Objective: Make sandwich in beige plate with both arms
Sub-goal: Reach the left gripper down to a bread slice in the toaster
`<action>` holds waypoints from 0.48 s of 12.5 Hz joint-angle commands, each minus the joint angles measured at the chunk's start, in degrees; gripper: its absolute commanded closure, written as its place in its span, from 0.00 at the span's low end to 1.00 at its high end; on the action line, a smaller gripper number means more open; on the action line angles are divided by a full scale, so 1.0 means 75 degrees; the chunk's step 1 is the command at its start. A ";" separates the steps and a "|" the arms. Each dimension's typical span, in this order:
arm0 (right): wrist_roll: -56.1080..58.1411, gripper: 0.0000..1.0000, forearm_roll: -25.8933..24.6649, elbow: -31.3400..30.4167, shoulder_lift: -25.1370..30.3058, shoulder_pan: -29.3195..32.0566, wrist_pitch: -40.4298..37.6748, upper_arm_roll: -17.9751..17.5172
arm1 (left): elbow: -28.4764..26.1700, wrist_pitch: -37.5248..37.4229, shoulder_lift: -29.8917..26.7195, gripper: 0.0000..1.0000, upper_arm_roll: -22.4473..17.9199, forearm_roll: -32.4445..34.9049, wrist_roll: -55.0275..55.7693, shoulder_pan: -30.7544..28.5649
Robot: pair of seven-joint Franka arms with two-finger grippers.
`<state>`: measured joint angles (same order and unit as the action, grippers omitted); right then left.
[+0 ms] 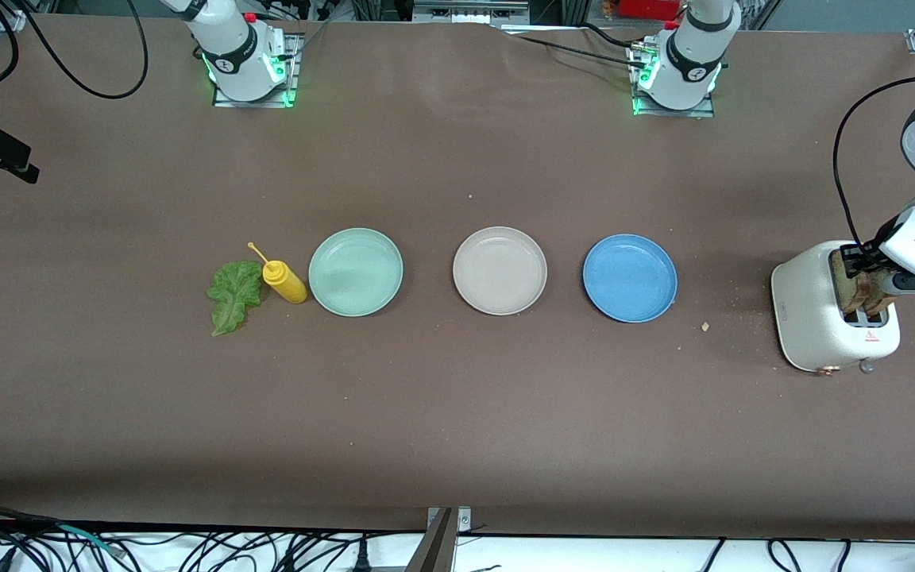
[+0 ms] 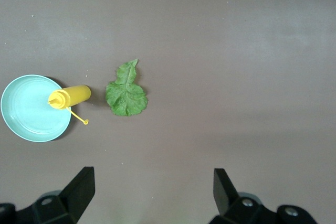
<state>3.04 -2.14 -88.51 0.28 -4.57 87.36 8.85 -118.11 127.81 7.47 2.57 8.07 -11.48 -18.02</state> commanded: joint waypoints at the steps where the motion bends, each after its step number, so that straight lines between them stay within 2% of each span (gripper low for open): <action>1: 0.0052 0.00 -0.0066 0.0176 -0.0026 0.0047 -0.0164 -0.0020 | 0.0091 -0.0049 -0.0105 1.00 0.0044 0.0248 0.0043 -0.0058; 4: 0.0052 0.00 -0.0055 0.0176 -0.0026 0.0047 -0.0164 -0.0032 | 0.0465 -0.0294 -0.0128 1.00 0.0044 0.0283 0.0020 -0.0058; 6: 0.0052 0.00 -0.0055 0.0176 -0.0026 0.0059 -0.0164 -0.0032 | 0.1189 -0.1215 -0.0117 1.00 0.0090 0.0645 0.0077 -0.0035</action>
<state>3.04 -2.14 -88.51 0.28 -4.57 87.36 8.85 -114.26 124.95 7.12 2.49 9.72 -11.49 -18.03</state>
